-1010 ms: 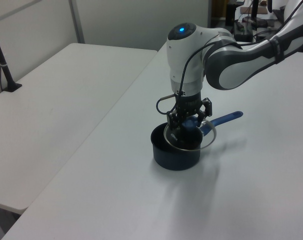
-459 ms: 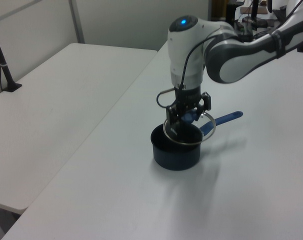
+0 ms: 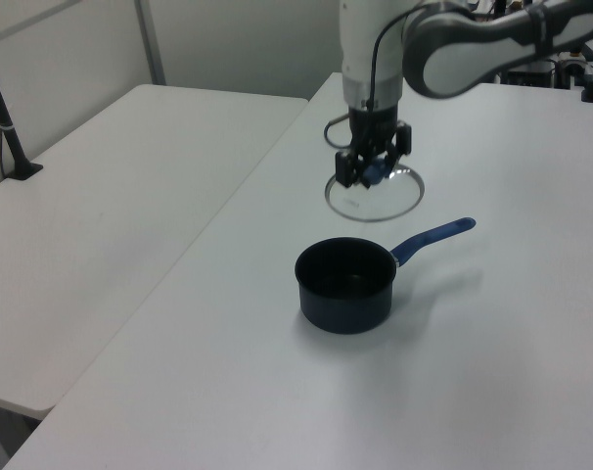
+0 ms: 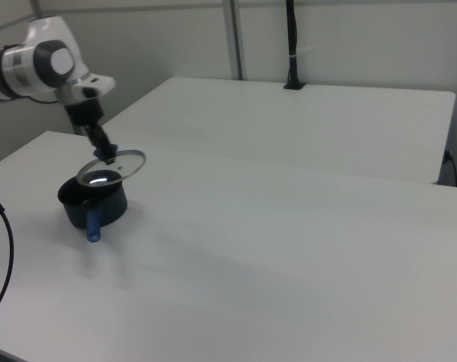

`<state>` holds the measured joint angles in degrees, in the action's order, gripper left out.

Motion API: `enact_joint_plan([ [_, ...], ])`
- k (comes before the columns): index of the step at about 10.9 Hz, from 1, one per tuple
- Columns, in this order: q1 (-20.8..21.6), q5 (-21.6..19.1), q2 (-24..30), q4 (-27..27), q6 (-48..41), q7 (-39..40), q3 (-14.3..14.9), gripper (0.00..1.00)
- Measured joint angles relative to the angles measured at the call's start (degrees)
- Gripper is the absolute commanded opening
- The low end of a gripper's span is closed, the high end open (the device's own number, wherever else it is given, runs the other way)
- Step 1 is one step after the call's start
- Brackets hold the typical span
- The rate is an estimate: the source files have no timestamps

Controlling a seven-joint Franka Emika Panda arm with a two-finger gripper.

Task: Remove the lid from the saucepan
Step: 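Carry the lid away from the saucepan, beside its handle, then lower the lid flat onto the table and open the gripper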

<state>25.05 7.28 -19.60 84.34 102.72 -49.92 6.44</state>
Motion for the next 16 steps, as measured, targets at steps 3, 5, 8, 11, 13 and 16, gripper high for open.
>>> enact_joint_plan([
  [3,-5.8,0.0,2.5,3.4,-0.9,17.7,0.0,0.47],
  [5,-10.5,0.0,5.4,9.1,2.4,28.0,0.1,0.47],
  [8,-19.0,-0.1,13.7,25.9,16.9,43.2,0.1,0.47],
  [11,-24.3,-4.5,14.6,34.4,24.0,56.7,0.1,0.47],
  [13,-26.0,-6.1,14.0,36.2,24.3,62.1,0.1,0.47],
  [16,-26.4,-6.2,11.4,36.5,27.0,62.8,0.1,0.47],
])
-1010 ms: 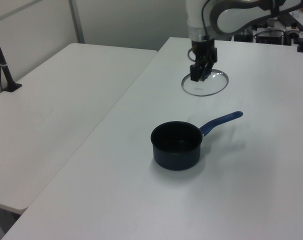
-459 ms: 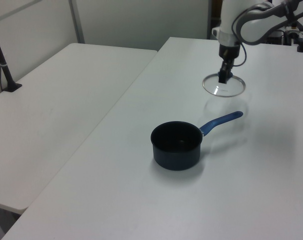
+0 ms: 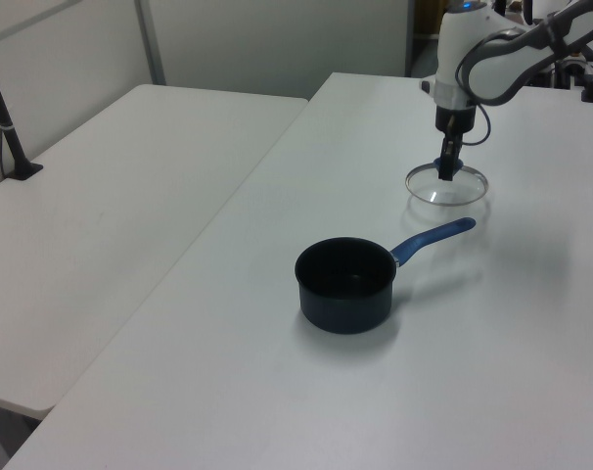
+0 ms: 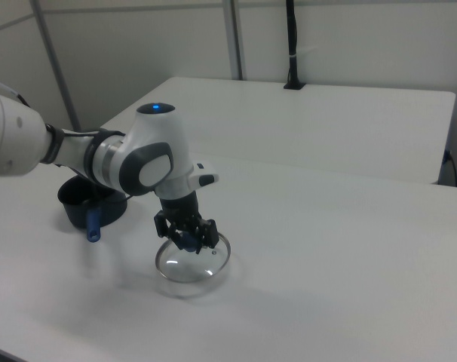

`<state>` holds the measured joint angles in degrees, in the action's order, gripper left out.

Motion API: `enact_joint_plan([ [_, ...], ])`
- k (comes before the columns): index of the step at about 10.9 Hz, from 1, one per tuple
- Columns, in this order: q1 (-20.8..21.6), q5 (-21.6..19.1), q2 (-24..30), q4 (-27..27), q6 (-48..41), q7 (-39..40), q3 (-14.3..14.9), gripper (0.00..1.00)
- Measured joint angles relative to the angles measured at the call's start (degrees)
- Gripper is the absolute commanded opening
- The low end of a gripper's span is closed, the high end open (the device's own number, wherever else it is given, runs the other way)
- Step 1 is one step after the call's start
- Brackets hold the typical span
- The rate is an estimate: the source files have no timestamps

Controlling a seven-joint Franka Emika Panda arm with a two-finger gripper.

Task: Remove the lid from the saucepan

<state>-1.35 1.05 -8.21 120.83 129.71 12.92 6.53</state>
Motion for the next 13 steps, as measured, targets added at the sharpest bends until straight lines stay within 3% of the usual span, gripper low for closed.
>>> enact_joint_plan([
  [2,0.0,0.0,-2.3,0.0,2.4,0.0,0.0,0.49],
  [3,-0.1,0.0,-3.4,0.0,3.5,0.0,0.0,0.62],
  [5,-0.1,0.0,-4.2,-0.2,4.2,0.0,0.0,1.0],
  [10,-0.1,-0.1,-4.2,-1.1,3.2,-0.4,0.0,1.0],
  [13,-0.1,-0.9,-3.8,-8.0,-4.6,-4.7,-0.2,1.0],
])
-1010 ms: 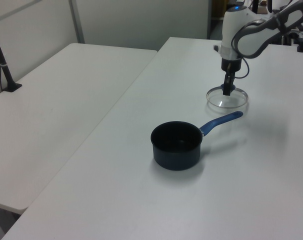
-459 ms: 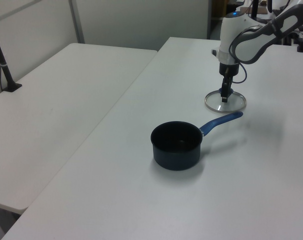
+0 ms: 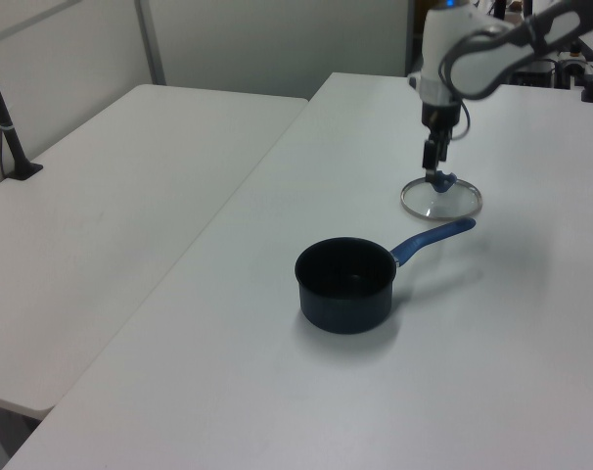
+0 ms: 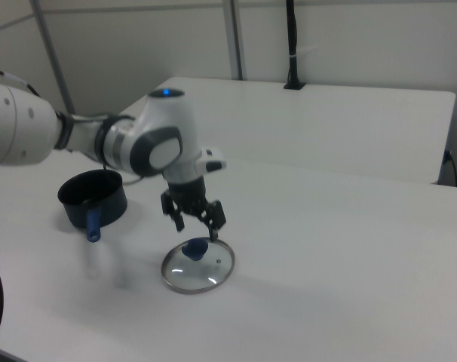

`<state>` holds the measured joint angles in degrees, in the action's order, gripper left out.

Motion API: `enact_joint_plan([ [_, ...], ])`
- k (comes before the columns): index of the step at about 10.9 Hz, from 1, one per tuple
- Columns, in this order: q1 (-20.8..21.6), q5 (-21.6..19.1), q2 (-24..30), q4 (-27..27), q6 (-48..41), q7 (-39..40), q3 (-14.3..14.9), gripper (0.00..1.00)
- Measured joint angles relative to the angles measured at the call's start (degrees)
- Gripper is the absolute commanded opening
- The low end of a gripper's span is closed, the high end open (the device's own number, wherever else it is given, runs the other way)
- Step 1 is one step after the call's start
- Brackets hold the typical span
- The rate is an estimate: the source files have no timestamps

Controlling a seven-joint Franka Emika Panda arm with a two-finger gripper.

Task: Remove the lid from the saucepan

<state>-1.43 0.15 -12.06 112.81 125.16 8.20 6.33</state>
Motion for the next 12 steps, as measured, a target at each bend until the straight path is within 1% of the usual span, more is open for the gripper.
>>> enact_joint_plan([
  [2,0.3,-1.3,0.5,-6.9,-8.6,-6.5,-1.1,1.0],
  [4,1.0,-1.4,1.1,-16.0,-20.7,-12.8,-3.8,1.0],
  [5,1.1,-1.4,2.0,-21.0,-27.3,-14.2,-4.5,1.0],
  [6,1.0,-1.3,3.4,-25.0,-33.6,-14.4,-4.5,1.0],
  [7,0.7,-1.2,5.3,-27.2,-37.7,-14.5,-4.2,1.0],
  [8,0.2,-1.1,7.6,-28.0,-40.3,-14.6,-4.0,1.0],
  [10,-1.0,-1.1,11.2,-27.8,-42.6,-14.7,-3.7,1.0],
  [12,-1.1,-1.1,12.1,-27.6,-42.6,-13.9,-3.1,1.0],
])
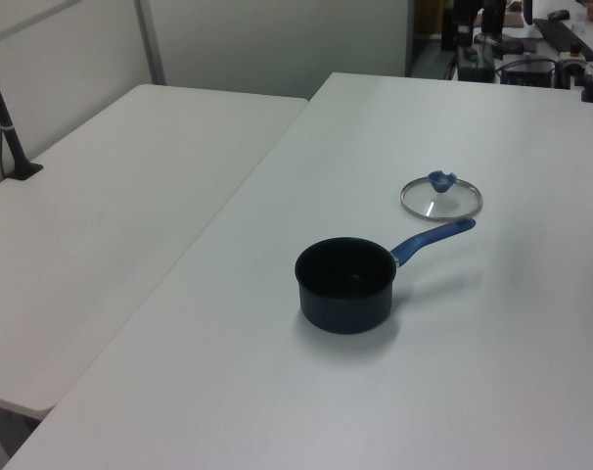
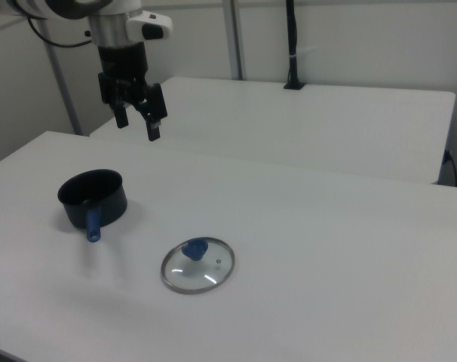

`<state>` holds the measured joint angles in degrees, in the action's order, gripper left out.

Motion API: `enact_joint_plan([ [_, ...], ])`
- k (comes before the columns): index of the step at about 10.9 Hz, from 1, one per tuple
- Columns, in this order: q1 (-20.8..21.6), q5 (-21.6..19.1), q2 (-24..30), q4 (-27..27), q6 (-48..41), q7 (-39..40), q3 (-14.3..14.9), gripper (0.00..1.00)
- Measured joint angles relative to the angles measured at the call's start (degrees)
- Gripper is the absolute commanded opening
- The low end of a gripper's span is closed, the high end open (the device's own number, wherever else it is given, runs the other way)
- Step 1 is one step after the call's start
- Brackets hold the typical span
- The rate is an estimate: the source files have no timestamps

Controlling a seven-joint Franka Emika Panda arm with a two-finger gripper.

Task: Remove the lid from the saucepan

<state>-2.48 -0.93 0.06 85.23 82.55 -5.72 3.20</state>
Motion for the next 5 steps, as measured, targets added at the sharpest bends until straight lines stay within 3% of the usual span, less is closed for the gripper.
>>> enact_joint_plan([
  [3,0.0,0.7,0.0,0.6,3.9,8.2,0.0,1.0],
  [5,0.1,0.8,0.0,0.7,5.0,8.9,0.0,1.0],
])
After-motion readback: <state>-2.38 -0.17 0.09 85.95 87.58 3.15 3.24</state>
